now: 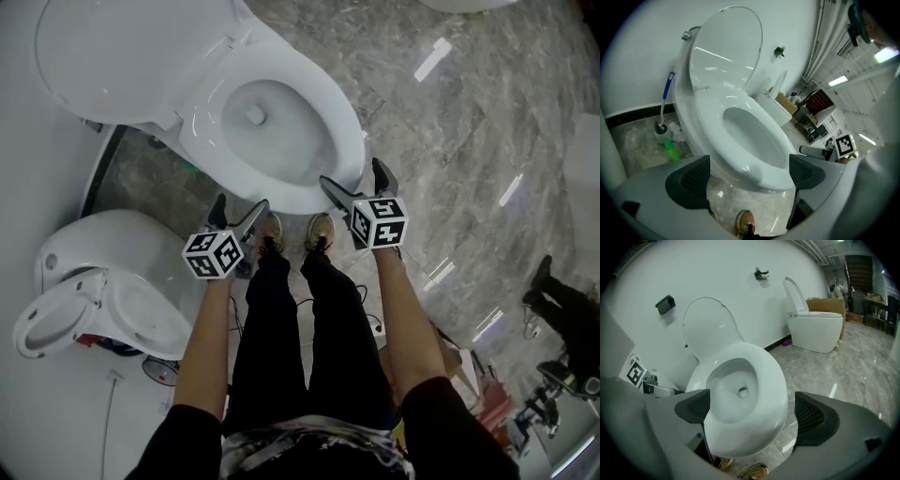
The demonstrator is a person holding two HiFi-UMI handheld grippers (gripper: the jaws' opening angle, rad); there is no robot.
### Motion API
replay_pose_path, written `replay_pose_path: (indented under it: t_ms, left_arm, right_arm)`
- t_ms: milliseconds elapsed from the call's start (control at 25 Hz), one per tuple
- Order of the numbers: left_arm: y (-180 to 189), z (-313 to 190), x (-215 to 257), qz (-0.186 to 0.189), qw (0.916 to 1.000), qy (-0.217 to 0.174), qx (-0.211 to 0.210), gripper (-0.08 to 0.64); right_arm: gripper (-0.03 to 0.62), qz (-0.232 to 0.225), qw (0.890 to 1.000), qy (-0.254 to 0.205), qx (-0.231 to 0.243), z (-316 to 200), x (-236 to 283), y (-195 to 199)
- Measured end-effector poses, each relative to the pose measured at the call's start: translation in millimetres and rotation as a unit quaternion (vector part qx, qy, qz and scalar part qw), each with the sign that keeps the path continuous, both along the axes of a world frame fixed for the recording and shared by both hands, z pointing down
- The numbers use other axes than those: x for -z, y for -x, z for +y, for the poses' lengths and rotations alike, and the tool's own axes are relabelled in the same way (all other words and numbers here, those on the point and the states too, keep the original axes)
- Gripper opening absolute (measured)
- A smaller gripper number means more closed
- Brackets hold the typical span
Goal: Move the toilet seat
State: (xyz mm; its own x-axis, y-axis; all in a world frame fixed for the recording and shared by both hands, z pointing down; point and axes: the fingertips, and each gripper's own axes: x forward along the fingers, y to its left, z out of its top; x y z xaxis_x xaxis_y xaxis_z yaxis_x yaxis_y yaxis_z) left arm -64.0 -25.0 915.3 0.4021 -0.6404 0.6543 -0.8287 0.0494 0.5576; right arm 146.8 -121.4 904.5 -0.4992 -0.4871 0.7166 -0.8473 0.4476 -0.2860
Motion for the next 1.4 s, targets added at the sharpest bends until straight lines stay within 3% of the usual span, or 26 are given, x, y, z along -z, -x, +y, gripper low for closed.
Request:
replay_pose_path:
  t_ms: [360,600,680,760,800,880,1400]
  left_arm:
    - [-11.4,-6.2,-14.5,0.059,0.9951,0.018,0.077,0.508]
    - [-5.9,-13.7,-19.1,0.083,0.9865,0.018,0.14,0.505]
    - [2.5,-10.0,-24.3,0.082,0.9814,0.031,0.171,0.454]
    - [13.8,-2.7,-32.7,0.072,0.9744,0.052,0.206,0.25]
    - [17.4,-0.2,-35.6,0.07,0.9718,0.058,0.217,0.222]
    - [18.6,0.7,-36.8,0.074,0.9686,0.061,0.229,0.218]
    - [17.5,-3.4,-16.7,0.113,0.9525,0.07,0.274,0.196]
  right_arm:
    - [0.529,-0.035,0.998,0.05,-0.032,2.2,-24.1,-7.5]
    - [0.438,-0.049,0.994,0.073,-0.06,-0.1,-34.6,-11.2]
    - [0.384,-0.045,0.993,0.078,-0.081,-3.1,-37.8,-17.8]
    - [0.301,-0.047,0.989,0.086,-0.111,-6.0,-40.0,-27.6]
    - [0.258,-0.05,0.987,0.091,-0.124,-7.1,-41.2,-32.4]
    - [0.206,-0.057,0.984,0.102,-0.137,-8.6,-43.2,-38.4]
    - [0.167,-0.066,0.981,0.105,-0.148,-10.1,-12.7,-43.1]
